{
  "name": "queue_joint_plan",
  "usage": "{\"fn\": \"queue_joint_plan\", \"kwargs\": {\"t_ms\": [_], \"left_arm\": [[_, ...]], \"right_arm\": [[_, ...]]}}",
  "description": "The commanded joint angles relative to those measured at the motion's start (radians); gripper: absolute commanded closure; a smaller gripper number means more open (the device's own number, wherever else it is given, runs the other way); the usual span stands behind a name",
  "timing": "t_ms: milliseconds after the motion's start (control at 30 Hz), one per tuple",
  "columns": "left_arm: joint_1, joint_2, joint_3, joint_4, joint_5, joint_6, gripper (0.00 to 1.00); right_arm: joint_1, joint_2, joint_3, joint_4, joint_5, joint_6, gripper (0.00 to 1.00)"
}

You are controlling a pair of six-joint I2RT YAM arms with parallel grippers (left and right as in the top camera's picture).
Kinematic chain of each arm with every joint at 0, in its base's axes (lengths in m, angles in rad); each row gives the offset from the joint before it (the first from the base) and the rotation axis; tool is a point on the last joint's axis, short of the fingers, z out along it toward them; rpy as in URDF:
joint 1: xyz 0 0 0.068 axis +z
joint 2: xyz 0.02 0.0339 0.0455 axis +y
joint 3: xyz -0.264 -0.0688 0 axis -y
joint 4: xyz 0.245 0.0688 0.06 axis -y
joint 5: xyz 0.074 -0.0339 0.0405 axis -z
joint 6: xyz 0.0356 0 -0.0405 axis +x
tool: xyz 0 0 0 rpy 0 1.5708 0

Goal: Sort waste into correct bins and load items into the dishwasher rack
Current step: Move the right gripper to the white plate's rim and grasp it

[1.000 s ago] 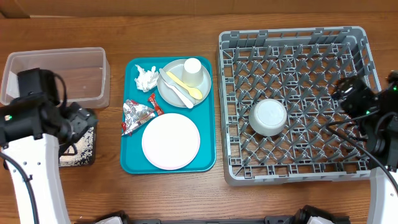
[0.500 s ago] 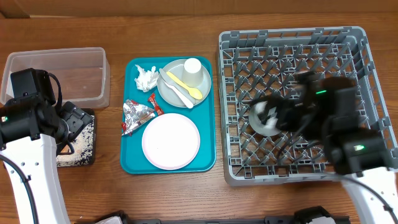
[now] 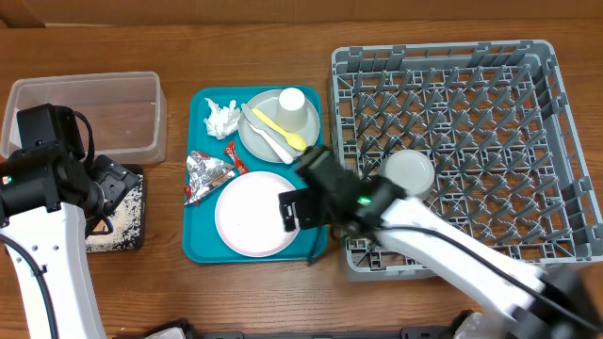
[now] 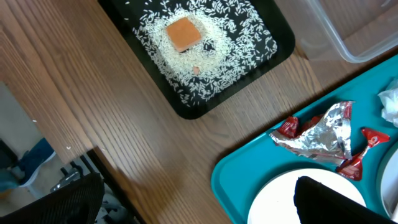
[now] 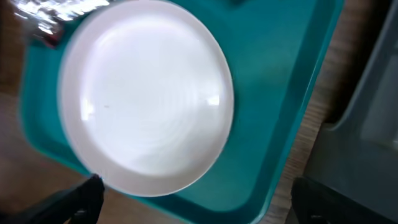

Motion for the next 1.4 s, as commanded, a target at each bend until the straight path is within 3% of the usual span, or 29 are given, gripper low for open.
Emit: {"fn": "queue_joint_plan", "kwargs": {"t_ms": [0, 100, 733, 1233, 1367], "left_arm": [[0.006, -0.002, 0.004, -0.004, -0.036, -0.022, 0.00], [0.006, -0.002, 0.004, -0.004, -0.036, -0.022, 0.00], [0.006, -0.002, 0.004, -0.005, -0.027, -0.022, 0.00], [0.005, -0.002, 0.004, -0.010, -0.019, -0.022, 0.00], [0.005, -0.002, 0.004, -0.011, -0.012, -0.022, 0.00]], "right_arm": [[0.006, 0.076, 0.034, 0.013, 0.053, 0.026, 0.02], [0.006, 0.130, 0.043, 0.023, 0.053, 0.005, 0.06], [0.047, 0.199, 0.044, 0.209, 0.055, -0.055, 0.07], [0.058, 0.267, 0.045, 0.273, 0.222, -0.080, 0.07], [0.061, 0.286, 0.045, 0.292, 0.211, -0.080, 0.12]]}}
